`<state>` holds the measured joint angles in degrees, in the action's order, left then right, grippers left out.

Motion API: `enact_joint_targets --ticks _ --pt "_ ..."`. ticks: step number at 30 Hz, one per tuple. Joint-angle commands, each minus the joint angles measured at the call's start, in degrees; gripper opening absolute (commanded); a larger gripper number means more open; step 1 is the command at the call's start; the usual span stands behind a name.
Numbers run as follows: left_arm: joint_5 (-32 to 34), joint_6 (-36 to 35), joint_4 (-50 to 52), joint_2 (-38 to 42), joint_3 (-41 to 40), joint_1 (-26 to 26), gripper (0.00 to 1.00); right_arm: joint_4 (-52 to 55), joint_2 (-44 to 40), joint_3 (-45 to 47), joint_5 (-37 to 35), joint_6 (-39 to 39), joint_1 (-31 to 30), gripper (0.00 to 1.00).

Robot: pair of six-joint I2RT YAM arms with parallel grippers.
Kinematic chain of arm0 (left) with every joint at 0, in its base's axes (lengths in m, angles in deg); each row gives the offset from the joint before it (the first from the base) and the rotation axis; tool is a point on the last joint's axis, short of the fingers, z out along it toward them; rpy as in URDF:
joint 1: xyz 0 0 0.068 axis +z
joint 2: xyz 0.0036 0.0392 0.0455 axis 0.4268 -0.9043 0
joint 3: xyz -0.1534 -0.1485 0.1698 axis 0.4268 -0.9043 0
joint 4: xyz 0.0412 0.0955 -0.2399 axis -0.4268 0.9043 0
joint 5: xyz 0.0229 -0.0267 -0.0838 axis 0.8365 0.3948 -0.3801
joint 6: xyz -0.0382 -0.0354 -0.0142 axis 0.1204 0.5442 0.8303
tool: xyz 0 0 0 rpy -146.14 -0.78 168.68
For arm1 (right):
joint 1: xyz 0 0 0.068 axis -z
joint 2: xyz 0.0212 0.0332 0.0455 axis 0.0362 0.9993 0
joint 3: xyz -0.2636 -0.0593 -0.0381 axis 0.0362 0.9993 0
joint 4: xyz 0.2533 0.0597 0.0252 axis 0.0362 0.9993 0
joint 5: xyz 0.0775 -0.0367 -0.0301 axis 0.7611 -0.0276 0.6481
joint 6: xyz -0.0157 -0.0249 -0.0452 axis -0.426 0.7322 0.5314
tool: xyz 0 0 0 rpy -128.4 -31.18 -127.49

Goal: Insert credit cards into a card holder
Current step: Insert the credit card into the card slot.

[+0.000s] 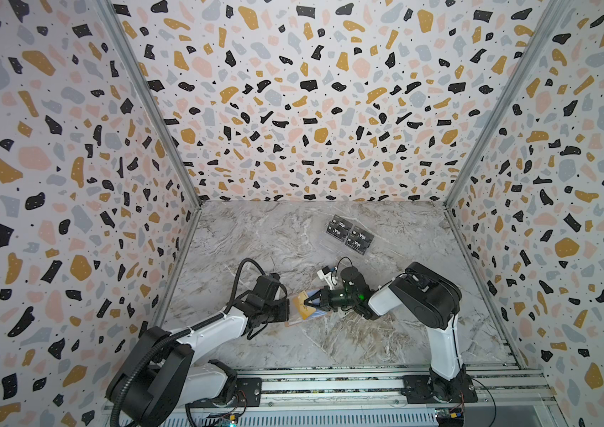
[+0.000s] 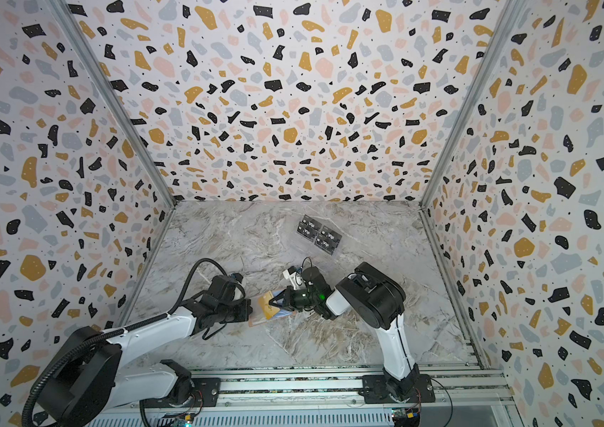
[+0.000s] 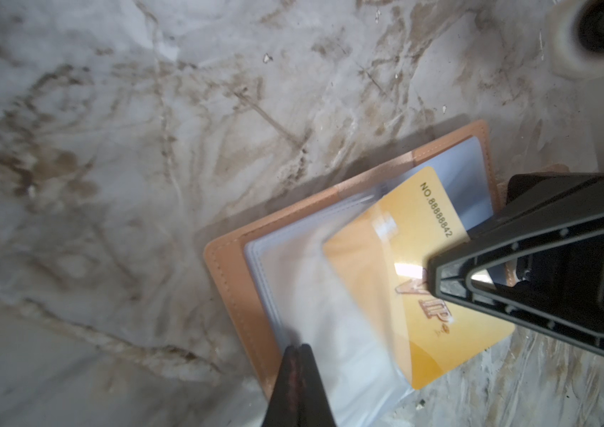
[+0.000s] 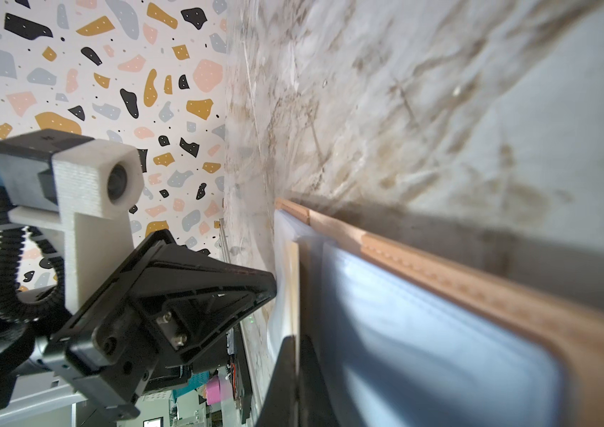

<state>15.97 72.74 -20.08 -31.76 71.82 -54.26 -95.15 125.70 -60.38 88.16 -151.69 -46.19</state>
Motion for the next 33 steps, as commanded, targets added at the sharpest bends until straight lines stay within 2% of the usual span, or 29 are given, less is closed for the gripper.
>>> enact_joint_targets --ticks 1,9,23,33 --pt "-0.9 0.5 2.2 0.1 -1.7 -0.4 0.00 -0.8 0.9 -0.1 -1.6 -0.9 -0.6 0.00" --pt "-0.9 0.8 1.9 0.7 -2.3 -0.5 0.00 -3.3 1.6 0.5 -2.9 -1.4 -0.9 0.00" --pt "-0.9 0.9 1.9 0.9 -2.4 -0.5 0.00 -1.4 0.8 -0.5 -3.2 2.7 -1.3 0.00" --pt "-1.0 1.3 1.8 1.5 -2.6 -0.5 0.00 -6.5 1.6 0.9 -4.1 -0.3 -1.9 0.00"
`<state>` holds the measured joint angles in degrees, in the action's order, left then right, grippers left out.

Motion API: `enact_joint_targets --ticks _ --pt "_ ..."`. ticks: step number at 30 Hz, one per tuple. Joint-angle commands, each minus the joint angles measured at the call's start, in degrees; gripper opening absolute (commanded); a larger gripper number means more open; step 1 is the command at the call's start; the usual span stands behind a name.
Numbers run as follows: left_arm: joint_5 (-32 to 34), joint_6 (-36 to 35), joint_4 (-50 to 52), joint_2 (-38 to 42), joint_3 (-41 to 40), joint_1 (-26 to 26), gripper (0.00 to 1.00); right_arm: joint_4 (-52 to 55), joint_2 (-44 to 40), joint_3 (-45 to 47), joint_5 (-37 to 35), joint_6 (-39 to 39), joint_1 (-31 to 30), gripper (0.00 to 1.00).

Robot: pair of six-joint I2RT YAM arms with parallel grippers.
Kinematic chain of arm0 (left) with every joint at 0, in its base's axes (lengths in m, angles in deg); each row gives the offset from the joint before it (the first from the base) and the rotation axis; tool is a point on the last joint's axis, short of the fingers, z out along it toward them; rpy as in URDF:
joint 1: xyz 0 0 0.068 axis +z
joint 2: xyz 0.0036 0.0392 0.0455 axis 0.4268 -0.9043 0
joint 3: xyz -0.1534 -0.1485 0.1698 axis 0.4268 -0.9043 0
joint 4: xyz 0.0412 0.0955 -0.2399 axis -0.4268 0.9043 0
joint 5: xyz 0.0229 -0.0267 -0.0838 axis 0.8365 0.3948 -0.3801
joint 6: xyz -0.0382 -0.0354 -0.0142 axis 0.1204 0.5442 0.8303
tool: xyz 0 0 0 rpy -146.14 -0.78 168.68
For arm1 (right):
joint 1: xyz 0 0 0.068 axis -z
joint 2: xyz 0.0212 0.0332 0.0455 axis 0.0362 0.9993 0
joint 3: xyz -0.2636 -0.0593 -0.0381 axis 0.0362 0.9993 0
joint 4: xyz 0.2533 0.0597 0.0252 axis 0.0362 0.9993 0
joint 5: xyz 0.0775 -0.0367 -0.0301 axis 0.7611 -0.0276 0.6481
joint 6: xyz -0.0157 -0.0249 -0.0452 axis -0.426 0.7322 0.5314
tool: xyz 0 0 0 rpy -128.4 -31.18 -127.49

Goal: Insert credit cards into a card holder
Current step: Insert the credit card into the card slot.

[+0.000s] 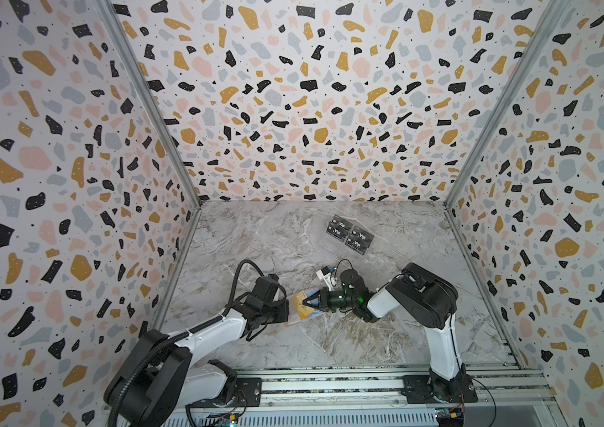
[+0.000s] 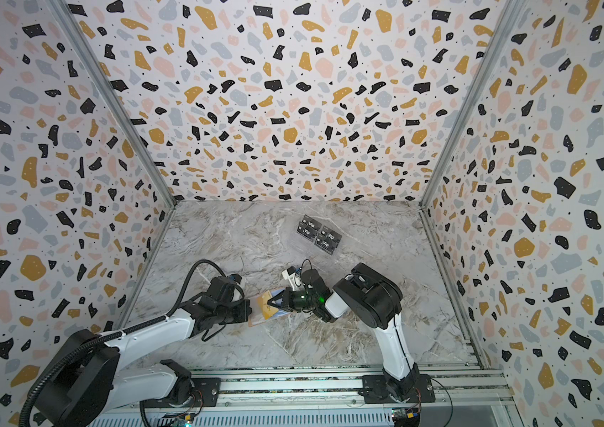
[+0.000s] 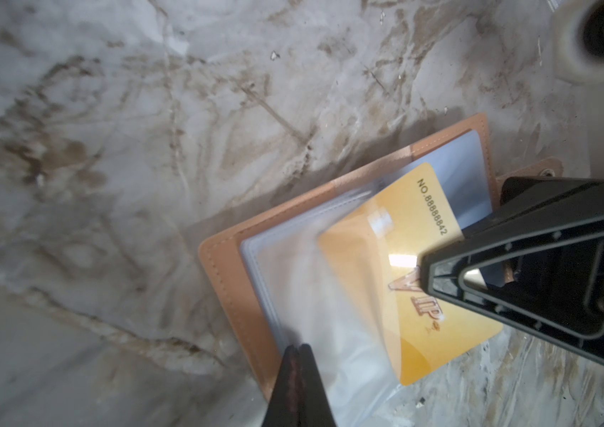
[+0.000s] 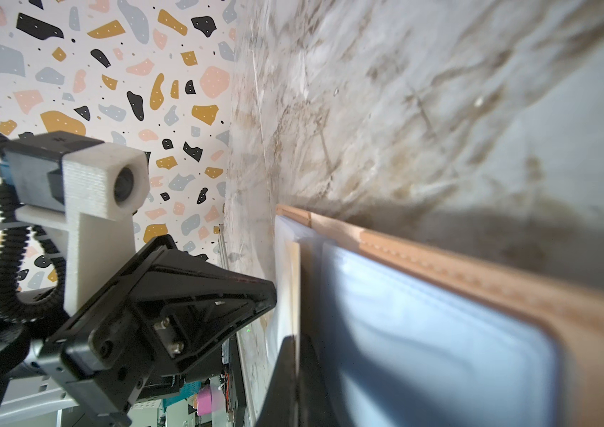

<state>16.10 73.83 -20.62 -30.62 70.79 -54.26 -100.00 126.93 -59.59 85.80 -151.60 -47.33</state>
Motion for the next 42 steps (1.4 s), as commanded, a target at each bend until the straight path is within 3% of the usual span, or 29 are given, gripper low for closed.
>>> enact_joint_targets --ticks 1,22,42 --pt "-1.1 0.3 2.4 0.4 -1.6 -0.5 0.00 -2.0 0.6 -0.1 -1.7 -0.7 -0.8 0.00" --pt "-1.2 0.8 1.5 -0.2 -2.4 -0.5 0.00 -4.0 2.6 -1.4 1.4 -0.1 -1.0 0.00" --pt "-1.5 2.5 2.7 3.9 -0.4 -0.5 0.00 -0.3 1.3 -1.4 -1.5 -0.2 -1.8 0.00"
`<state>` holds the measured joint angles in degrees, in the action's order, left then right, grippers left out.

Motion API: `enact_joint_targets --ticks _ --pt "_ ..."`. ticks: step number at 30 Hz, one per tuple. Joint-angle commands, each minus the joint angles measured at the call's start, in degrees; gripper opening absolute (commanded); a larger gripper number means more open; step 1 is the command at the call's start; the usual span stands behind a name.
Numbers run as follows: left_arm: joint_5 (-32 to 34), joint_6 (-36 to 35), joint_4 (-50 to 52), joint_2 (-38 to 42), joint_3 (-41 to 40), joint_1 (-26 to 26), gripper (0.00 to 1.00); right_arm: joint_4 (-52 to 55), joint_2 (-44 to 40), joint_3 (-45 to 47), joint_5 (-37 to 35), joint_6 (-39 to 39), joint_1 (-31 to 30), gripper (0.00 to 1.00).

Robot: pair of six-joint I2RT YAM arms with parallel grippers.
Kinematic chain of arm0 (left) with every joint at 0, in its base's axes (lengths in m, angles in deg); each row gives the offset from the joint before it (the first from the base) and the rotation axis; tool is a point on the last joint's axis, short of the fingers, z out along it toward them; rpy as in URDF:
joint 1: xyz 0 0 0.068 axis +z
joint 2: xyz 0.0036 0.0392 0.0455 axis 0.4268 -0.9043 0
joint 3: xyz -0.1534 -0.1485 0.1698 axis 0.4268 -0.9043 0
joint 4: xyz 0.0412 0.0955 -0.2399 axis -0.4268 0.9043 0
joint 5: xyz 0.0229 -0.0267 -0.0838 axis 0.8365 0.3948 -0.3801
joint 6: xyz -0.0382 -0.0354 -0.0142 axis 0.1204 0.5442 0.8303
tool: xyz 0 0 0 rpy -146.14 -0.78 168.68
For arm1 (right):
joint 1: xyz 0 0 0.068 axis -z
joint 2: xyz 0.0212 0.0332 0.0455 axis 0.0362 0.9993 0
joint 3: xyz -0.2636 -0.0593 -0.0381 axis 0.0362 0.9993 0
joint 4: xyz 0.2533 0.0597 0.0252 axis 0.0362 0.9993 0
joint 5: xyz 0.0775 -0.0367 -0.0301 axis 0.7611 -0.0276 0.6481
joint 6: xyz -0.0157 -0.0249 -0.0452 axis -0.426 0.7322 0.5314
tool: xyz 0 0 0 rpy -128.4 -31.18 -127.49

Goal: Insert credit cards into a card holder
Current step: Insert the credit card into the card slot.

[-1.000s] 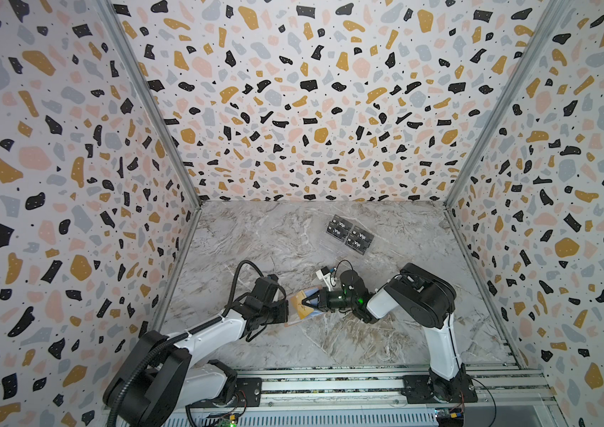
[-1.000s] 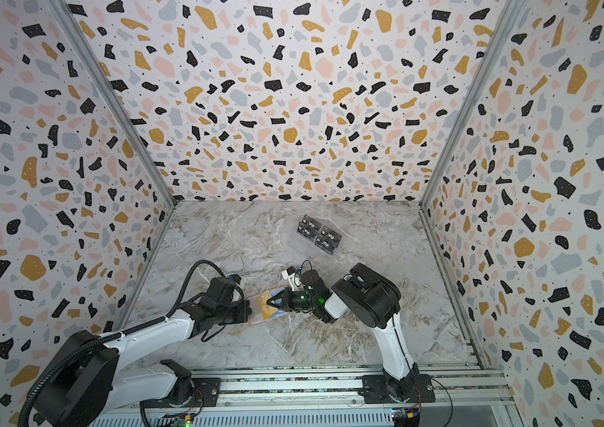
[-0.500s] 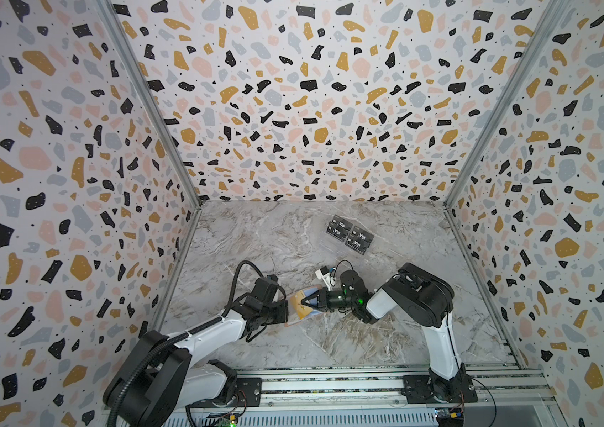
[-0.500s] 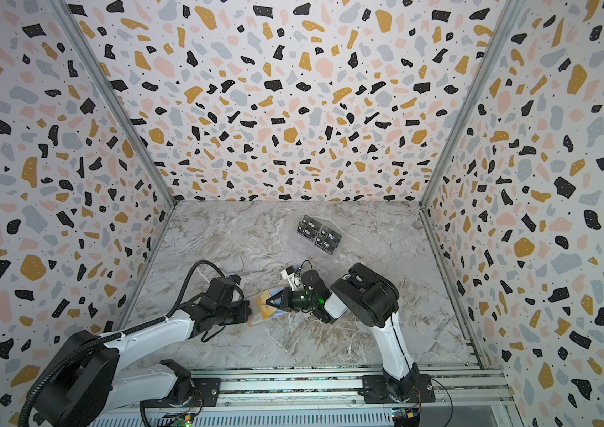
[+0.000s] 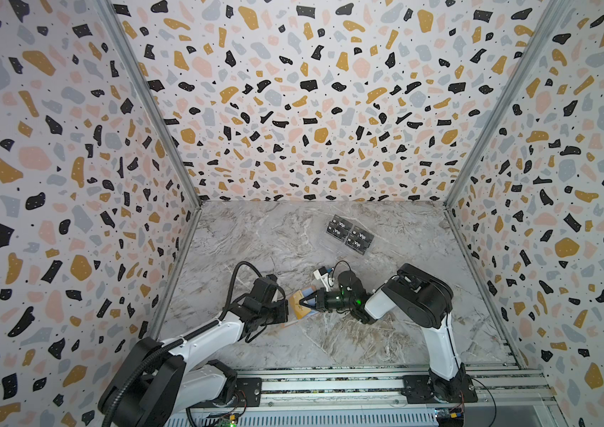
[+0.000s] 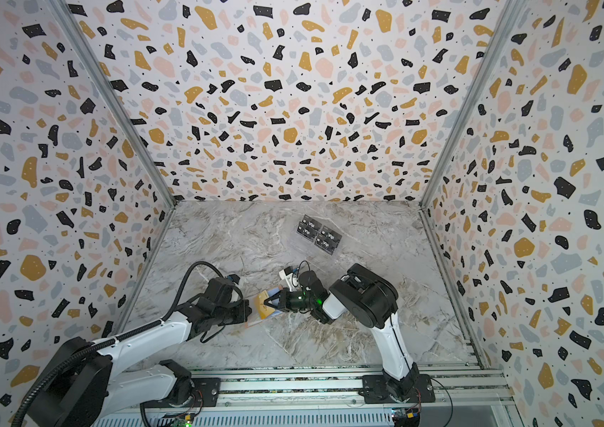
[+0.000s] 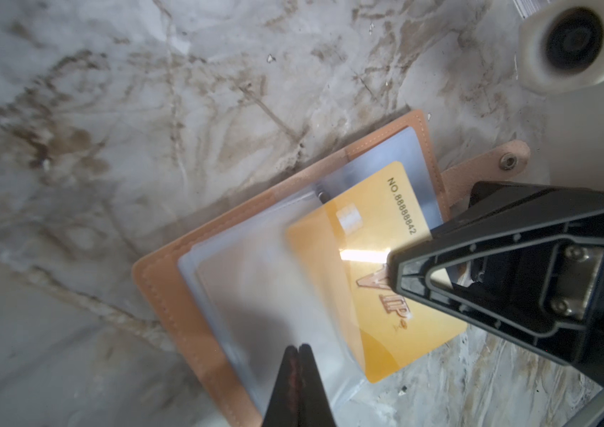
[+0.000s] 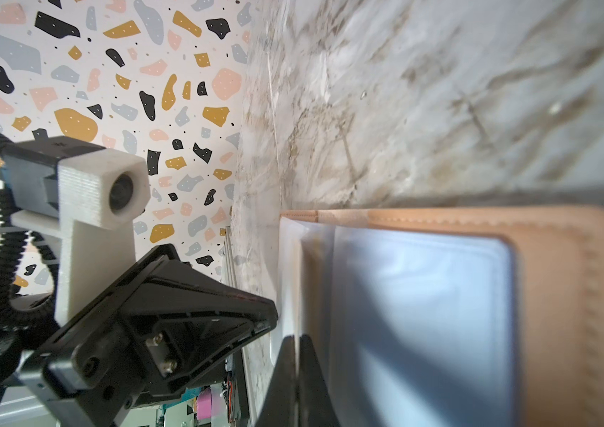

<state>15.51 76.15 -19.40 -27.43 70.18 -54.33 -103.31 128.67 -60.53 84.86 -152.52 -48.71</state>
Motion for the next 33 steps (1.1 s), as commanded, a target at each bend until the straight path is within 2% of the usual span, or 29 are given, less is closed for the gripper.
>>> enact_joint_targets --ticks 1,9,15,19,24,30,33 --pt "-0.9 0.0 1.6 0.7 0.0 -0.4 0.00 3.0 -0.4 -0.4 -0.5 0.8 -0.5 0.00" --pt "0.5 0.4 1.8 1.0 -1.0 -0.4 0.00 2.5 0.8 -0.7 0.2 0.5 -0.5 0.00" --pt "6.8 2.4 5.2 2.9 -0.6 -0.4 0.04 3.8 1.0 -1.8 1.0 1.5 0.0 0.00" --pt "6.7 3.2 4.7 3.3 -0.9 -0.4 0.05 8.1 -0.1 -2.3 2.0 4.3 1.1 0.00" --pt "7.4 2.9 5.2 1.2 0.1 -0.3 0.11 18.0 -2.1 -4.1 2.9 10.6 2.3 0.00" --pt "6.7 1.8 5.0 -1.9 1.1 0.0 0.12 21.0 -2.1 -4.9 5.4 12.7 2.6 0.00" --pt "6.5 1.0 5.1 -2.7 1.6 0.4 0.17 20.8 -1.7 -5.0 6.4 12.6 2.5 0.00"
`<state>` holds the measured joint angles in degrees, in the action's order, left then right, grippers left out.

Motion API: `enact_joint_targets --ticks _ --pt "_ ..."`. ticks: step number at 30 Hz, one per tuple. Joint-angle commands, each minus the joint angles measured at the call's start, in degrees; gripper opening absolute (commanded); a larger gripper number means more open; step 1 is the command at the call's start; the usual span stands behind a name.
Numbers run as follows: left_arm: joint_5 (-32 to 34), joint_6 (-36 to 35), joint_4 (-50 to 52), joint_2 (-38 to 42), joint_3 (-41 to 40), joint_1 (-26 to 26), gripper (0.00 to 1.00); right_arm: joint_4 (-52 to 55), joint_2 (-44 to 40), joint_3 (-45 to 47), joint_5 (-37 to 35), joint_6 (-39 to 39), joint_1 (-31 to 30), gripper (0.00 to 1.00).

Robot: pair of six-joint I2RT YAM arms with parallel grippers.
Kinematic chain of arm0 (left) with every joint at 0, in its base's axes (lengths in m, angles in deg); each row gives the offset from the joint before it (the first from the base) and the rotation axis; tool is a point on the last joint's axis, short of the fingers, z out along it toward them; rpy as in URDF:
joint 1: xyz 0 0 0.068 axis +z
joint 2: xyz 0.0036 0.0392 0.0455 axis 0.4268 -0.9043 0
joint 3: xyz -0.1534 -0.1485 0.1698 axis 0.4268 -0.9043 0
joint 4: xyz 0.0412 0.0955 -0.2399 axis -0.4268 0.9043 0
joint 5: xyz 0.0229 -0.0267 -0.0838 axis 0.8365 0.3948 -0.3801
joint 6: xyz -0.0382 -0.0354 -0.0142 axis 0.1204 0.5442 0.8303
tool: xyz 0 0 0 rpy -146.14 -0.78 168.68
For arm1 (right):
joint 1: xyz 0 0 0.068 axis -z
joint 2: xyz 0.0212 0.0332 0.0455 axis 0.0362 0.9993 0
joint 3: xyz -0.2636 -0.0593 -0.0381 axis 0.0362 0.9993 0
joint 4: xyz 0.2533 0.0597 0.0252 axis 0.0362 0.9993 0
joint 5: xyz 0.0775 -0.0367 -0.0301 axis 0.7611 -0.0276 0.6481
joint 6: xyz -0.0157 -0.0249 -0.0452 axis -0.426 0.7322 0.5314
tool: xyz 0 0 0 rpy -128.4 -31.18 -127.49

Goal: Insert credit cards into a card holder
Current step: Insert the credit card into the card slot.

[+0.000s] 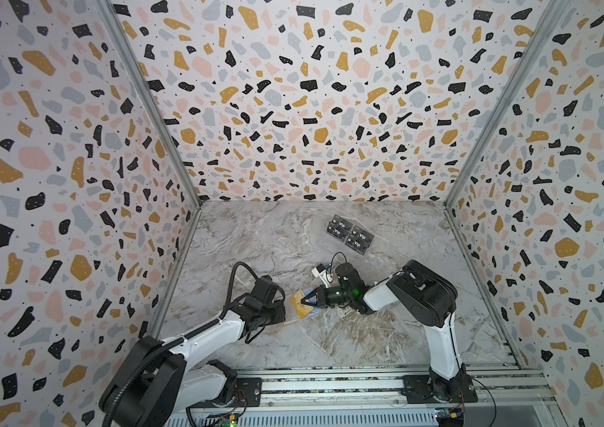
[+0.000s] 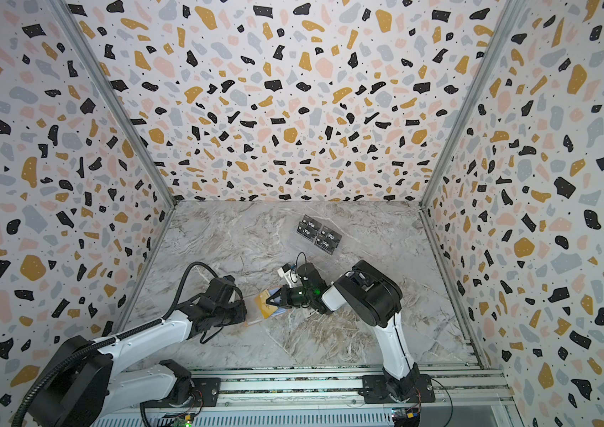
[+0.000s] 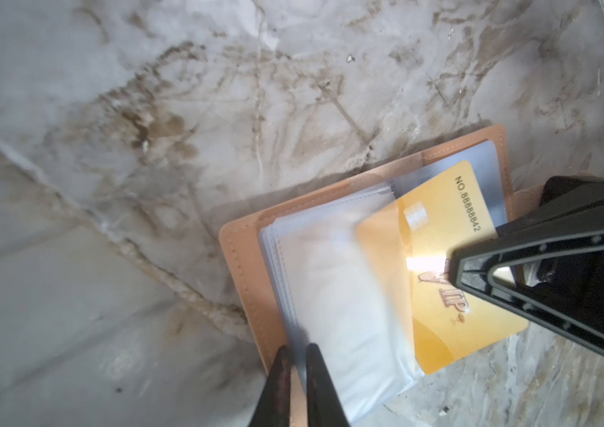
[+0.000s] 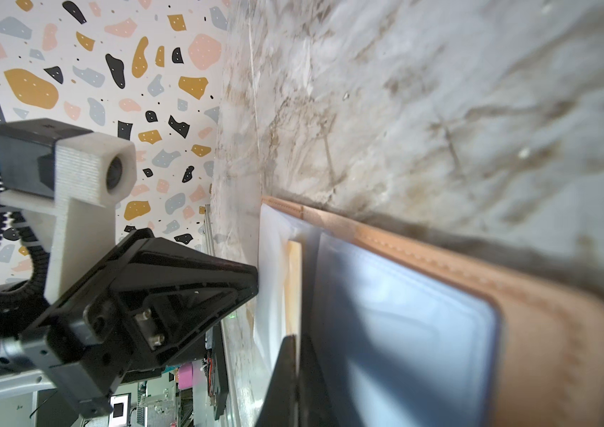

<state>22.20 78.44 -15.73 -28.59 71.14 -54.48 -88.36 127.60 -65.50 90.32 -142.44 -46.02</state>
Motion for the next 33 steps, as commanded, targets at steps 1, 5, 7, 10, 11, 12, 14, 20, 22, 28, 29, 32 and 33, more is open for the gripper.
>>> enact_joint_targets --ticks 1,5,7,10,11,12,14,20,22,28,29,32,33 --pt "-0.4 -1.6 1.6 -1.8 0.9 0.6 0.18 5.7 -0.7 -0.1 1.2 2.4 -0.3 0.00" --pt "-1.6 -2.9 1.4 -2.9 2.2 1.1 0.18 5.7 -1.8 0.8 1.4 2.1 -0.8 0.00" --pt "-2.0 -3.6 1.3 -3.3 3.0 1.1 0.18 5.1 -2.7 1.7 1.2 1.4 -1.0 0.00" --pt "-2.4 -4.6 1.5 -4.3 4.1 1.3 0.18 3.1 -3.8 3.3 1.0 -0.2 -1.1 0.00" --pt "-2.6 -4.9 1.5 -4.7 4.2 1.3 0.18 2.5 -4.0 3.9 0.7 -0.6 -1.1 0.00" --pt "-2.7 -5.1 1.5 -4.8 4.3 1.3 0.18 2.4 -4.1 4.1 0.5 -0.5 -1.1 0.00" --pt "-2.8 -5.2 1.5 -5.1 4.1 1.3 0.18 1.9 -4.0 4.0 0.3 -0.4 -0.8 0.00" --pt "-3.0 -5.2 1.9 -4.2 3.4 1.3 0.18 0.3 -1.9 1.7 0.8 -0.9 -0.4 0.00" --pt "-2.9 -5.2 2.1 -3.9 3.2 1.3 0.17 -0.2 -1.4 1.3 0.9 -1.1 -0.4 0.00" --pt "-3.0 -5.1 2.3 -3.4 2.7 1.3 0.12 -0.6 -1.1 0.5 -0.4 -2.2 0.4 0.00" --pt "-3.1 -5.1 2.2 -3.4 2.6 1.3 0.11 -1.2 -0.7 0.6 -0.4 -3.3 0.6 0.00" --pt "-3.0 -5.0 2.3 -3.1 2.5 1.2 0.09 -3.8 0.7 1.3 -0.1 -6.8 0.9 0.00" --pt "-3.0 -5.0 2.2 -3.0 2.5 1.3 0.09 -4.4 1.2 1.3 0.2 -7.8 1.0 0.00"
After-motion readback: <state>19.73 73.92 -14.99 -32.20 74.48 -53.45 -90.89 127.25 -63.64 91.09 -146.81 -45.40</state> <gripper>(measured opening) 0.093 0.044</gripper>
